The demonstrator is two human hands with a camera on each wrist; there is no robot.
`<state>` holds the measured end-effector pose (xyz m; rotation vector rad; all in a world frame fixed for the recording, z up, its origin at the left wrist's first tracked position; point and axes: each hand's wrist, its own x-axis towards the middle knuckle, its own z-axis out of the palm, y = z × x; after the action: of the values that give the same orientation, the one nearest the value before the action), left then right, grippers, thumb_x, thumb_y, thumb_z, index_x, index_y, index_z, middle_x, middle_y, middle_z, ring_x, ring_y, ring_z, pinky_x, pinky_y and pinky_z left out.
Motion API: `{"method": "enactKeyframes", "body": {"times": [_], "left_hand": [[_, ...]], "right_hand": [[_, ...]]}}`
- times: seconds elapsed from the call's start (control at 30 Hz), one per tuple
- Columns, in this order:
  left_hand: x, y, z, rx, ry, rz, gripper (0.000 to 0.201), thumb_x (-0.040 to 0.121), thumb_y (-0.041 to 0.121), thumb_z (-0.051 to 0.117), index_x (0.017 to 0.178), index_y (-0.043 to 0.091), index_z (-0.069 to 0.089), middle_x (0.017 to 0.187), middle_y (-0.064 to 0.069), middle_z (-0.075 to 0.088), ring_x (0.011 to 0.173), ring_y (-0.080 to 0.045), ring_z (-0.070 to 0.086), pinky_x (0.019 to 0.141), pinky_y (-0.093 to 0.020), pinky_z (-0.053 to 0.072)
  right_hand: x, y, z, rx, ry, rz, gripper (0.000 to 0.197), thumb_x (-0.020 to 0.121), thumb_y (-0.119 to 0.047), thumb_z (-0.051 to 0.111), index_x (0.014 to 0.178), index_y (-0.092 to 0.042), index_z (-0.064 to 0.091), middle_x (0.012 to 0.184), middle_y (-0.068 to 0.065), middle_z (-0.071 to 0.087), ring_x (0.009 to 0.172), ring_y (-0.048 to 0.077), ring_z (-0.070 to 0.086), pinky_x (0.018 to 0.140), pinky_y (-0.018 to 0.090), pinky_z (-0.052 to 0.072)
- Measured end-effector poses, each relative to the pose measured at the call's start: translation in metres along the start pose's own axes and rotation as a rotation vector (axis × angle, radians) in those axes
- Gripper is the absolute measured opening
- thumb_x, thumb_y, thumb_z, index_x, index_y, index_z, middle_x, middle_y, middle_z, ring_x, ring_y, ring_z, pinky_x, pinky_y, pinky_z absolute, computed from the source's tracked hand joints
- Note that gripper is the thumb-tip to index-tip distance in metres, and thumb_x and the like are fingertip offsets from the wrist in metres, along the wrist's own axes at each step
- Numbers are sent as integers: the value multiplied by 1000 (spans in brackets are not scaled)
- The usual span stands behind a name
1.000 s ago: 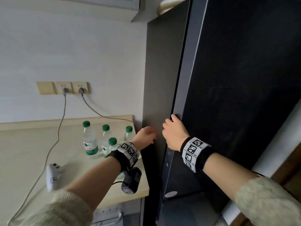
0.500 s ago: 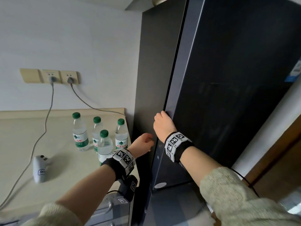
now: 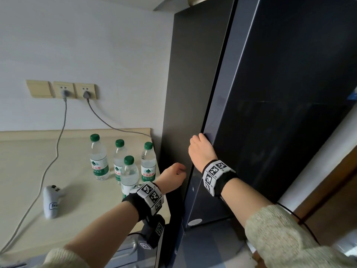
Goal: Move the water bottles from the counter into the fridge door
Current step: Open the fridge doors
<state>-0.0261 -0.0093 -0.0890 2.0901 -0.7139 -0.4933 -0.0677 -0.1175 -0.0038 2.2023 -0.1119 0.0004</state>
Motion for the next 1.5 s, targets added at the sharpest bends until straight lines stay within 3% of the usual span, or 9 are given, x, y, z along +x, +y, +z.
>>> {"method": "enactKeyframes", "body": {"times": [0.23, 0.37, 0.5, 0.67, 0.87, 1.03, 1.2, 1.3, 1.5], "left_hand": [[39, 20, -27, 252, 254, 141, 43, 94, 35, 46, 135, 20, 43, 124, -8, 64, 110, -32, 62, 91, -44, 53], [54, 34, -29, 436, 156, 156, 58, 91, 34, 53, 144, 22, 32, 129, -10, 61, 113, -31, 61, 91, -45, 52], [56, 42, -22, 503, 126, 196, 48, 91, 26, 47, 138, 25, 39, 120, -13, 64, 107, -34, 63, 86, -42, 53], [58, 45, -31, 581, 155, 234, 33, 93, 27, 47, 125, 24, 55, 118, -12, 65, 108, -34, 62, 88, -41, 52], [70, 54, -29, 586, 216, 185, 26, 94, 27, 44, 110, 19, 62, 109, -13, 67, 100, -34, 65, 85, -41, 54], [73, 50, -26, 508, 182, 228, 27, 93, 22, 42, 111, 16, 62, 110, -15, 68, 101, -36, 64, 86, -43, 53], [73, 50, -25, 415, 194, 217, 29, 95, 29, 44, 111, 16, 64, 109, -18, 69, 100, -38, 64, 86, -42, 53], [70, 54, -19, 316, 230, 195, 30, 96, 24, 45, 107, 7, 66, 110, -23, 67, 104, -42, 61, 87, -40, 50], [55, 58, 0, 179, 238, 108, 35, 95, 30, 47, 112, 5, 64, 120, -23, 63, 112, -41, 56, 90, -34, 43]], "right_hand": [[0, -2, 2, 2, 11, -32, 26, 98, -19, 42, 114, -15, 61, 112, 4, 57, 107, 24, 48, 99, 39, 34], [-3, -2, 4, -27, 15, -78, 31, 99, -21, 40, 121, -14, 60, 117, 7, 57, 111, 27, 48, 101, 41, 33], [-7, 0, 4, -65, 11, -95, 36, 101, -23, 37, 131, -13, 55, 129, 8, 54, 120, 27, 45, 106, 41, 29], [-8, -2, 5, -71, 21, -69, 36, 101, -26, 38, 130, -15, 56, 126, 6, 56, 118, 26, 47, 105, 38, 30], [-7, -3, 7, -93, 24, -83, 33, 100, -30, 43, 127, -19, 58, 124, 3, 56, 118, 23, 47, 102, 36, 32], [-11, -3, 11, -125, 61, -122, 33, 100, -27, 41, 128, -19, 57, 124, 4, 56, 117, 23, 47, 101, 35, 33], [-52, -4, 14, -48, 126, -110, 26, 96, -24, 48, 114, -17, 65, 109, 4, 61, 105, 24, 51, 100, 38, 36], [-83, -1, 18, -18, 149, -115, 18, 91, -23, 53, 102, -21, 68, 98, -1, 61, 96, 20, 53, 92, 34, 41], [-134, 3, 19, 98, 173, 26, 8, 81, -25, 62, 74, -26, 67, 76, -6, 58, 78, 17, 52, 77, 31, 38]]}}
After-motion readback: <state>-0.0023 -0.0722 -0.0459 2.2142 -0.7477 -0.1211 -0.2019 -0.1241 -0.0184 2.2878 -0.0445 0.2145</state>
